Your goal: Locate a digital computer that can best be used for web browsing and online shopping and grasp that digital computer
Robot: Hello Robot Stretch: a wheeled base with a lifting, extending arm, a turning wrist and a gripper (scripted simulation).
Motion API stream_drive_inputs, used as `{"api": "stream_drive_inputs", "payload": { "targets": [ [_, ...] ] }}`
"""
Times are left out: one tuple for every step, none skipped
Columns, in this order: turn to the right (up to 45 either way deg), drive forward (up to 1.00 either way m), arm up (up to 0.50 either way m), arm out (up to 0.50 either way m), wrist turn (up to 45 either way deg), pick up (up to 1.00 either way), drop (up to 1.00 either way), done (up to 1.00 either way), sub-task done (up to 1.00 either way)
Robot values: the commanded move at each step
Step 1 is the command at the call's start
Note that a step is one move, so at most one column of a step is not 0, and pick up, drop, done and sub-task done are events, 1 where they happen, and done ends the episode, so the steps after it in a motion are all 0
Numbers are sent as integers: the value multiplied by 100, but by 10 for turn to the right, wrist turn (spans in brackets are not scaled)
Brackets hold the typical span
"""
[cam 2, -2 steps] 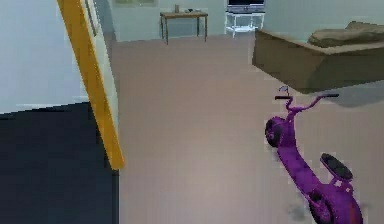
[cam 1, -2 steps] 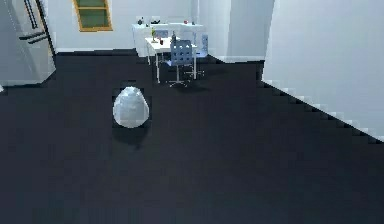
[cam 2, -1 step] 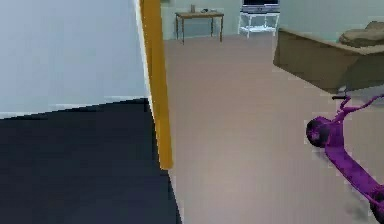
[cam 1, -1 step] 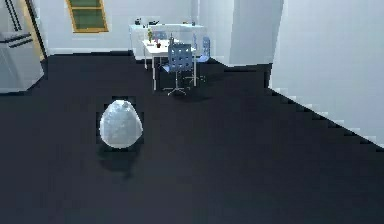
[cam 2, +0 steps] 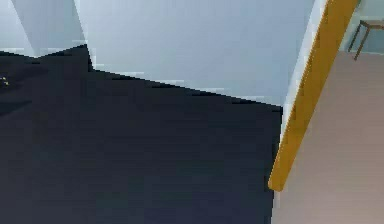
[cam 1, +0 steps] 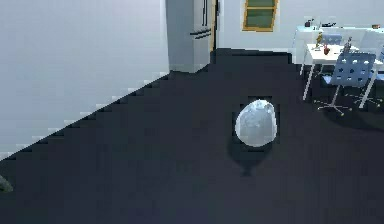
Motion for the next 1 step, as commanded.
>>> {"api": "stream_drive_inputs", "payload": {
  "targets": [
    [0, 100, 0, 0, 0, 0, 0, 0, 0]
  ]
}}
